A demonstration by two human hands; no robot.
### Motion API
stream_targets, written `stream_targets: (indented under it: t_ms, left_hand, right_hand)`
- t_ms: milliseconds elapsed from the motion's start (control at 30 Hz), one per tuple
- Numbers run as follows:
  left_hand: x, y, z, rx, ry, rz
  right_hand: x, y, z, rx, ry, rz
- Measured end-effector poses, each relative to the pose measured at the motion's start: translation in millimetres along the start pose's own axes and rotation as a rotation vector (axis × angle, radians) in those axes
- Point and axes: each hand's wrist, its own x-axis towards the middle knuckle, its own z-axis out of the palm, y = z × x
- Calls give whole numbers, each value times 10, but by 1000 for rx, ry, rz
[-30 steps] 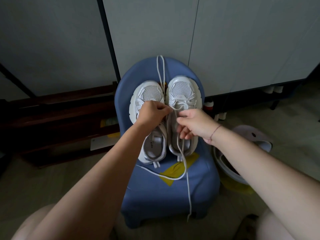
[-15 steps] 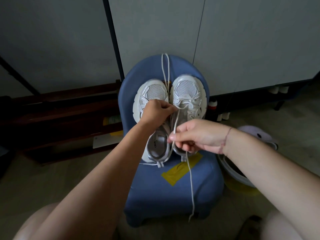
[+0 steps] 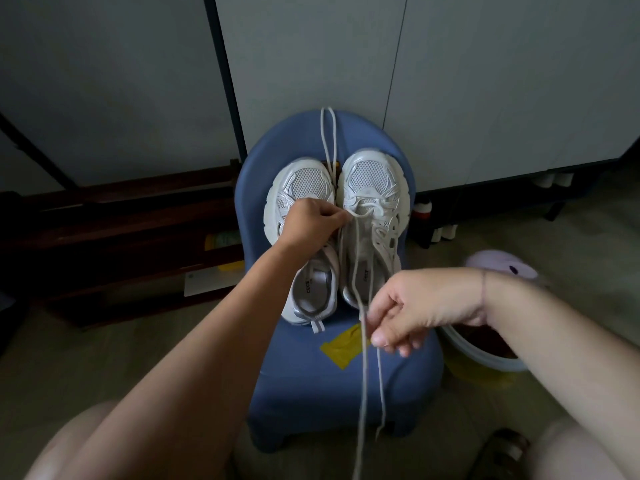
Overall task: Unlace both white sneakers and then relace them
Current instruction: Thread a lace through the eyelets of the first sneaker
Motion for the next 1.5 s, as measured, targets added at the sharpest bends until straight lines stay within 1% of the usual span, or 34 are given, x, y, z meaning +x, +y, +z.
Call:
stream_targets:
  t_ms: [33,67,100,167,200,267,433,567,667,733,800,933,1033,1167,1267,1333,1433,1500]
  left_hand:
    - [-2,0,-1,-7,-1,-5]
    - [-3,-2,-1,-16,-2,-9]
    - [-3,-2,-3,-21,-2,-11]
    - [0,-6,-5,-16,-3,-9]
    - [1,-6,-6,-13,-3,-8]
    - [0,-1,-8,-11,-4,-9]
    - [-11,8,-18,-10,-5,-5]
    - [-18,16,-22,-16,-7,-2]
    - [-10,8,-11,-14,-1,-9]
    - [-10,12,-10,-12,2,-10]
    - [-6,17,-9,-9,5,-5]
    - [-9,19,3,-4,14,-15]
    - [-13,12,20,-4,25,-9]
    - [-22,35,28,6,44,-14]
    - [-47,47,35,16,49,-8]
    - [-76,56,43,4,54,0]
    - [-148,92,53,-83,131,-3]
    - [-242,168,73,-126,143,-38]
  right_hand:
    - [76,63,-5,-117,120,46]
    - [147,104,-11,-168,248,52]
    - [210,125,-27,-134,381,13]
    - [311,100,-94,107,612,-125]
    - [356,77,-135,232,695,-176]
    - [452,36,-194,386,779,-209]
    - [754,-29,-195,367,830,-169]
    - [857,-44,-208,471,930,-166]
    - [844,-26,-226,550,911,-155]
    - [812,-28,-253,534,877,-144]
    - [763,-15,-278,475,818,-132]
    - [682,53,-189,265,623,-83]
    - [640,83,-140,201,589,-69]
    - [608,116,-146,213,557,-70]
    - [590,94,-108,341,519,-65]
    - [521,68,-104,517,471,-61]
    - [327,66,-151,759,331,-159]
    - [151,63,-185,832,268,-239]
